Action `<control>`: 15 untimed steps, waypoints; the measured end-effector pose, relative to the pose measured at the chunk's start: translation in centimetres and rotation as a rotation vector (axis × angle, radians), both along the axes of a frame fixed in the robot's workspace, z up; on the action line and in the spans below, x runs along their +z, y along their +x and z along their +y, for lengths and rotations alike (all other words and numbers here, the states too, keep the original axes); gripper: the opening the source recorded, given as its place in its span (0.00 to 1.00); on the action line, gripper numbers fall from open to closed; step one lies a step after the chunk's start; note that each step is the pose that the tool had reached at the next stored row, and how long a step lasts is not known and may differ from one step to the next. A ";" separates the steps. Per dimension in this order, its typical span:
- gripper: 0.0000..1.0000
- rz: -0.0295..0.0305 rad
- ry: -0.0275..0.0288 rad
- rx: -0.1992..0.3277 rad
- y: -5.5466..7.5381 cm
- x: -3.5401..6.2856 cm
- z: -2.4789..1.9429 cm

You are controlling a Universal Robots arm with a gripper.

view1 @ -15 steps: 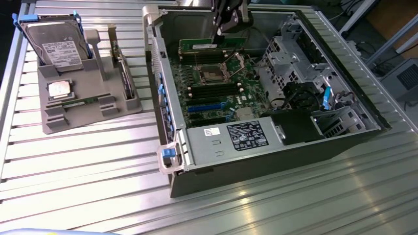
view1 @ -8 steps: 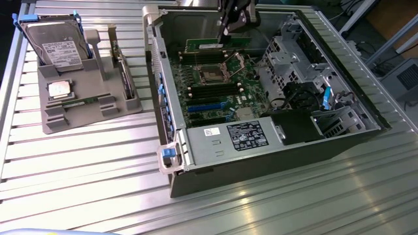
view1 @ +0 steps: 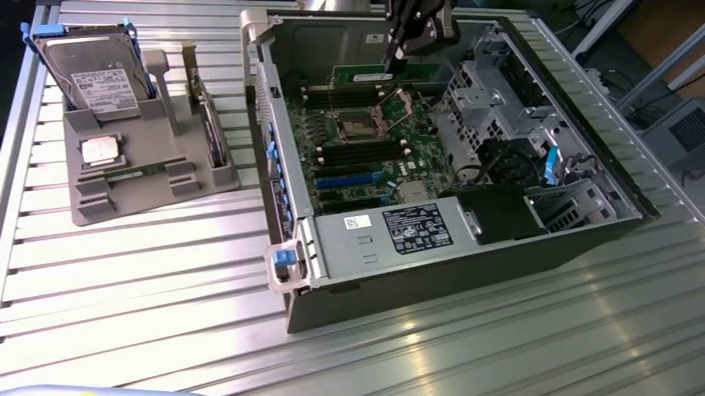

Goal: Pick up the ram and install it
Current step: 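Pick up the ram and move it above insertion slot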

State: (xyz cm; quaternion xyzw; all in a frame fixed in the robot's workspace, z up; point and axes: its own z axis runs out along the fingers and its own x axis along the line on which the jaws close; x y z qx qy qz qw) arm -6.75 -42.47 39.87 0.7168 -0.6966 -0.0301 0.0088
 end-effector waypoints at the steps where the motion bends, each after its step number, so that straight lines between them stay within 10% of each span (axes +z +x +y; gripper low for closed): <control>1: 0.13 0.0000 0.0000 0.000 0.2 0.00 0.00; 15: 0.13 0.0000 0.0000 0.000 3.2 0.00 0.00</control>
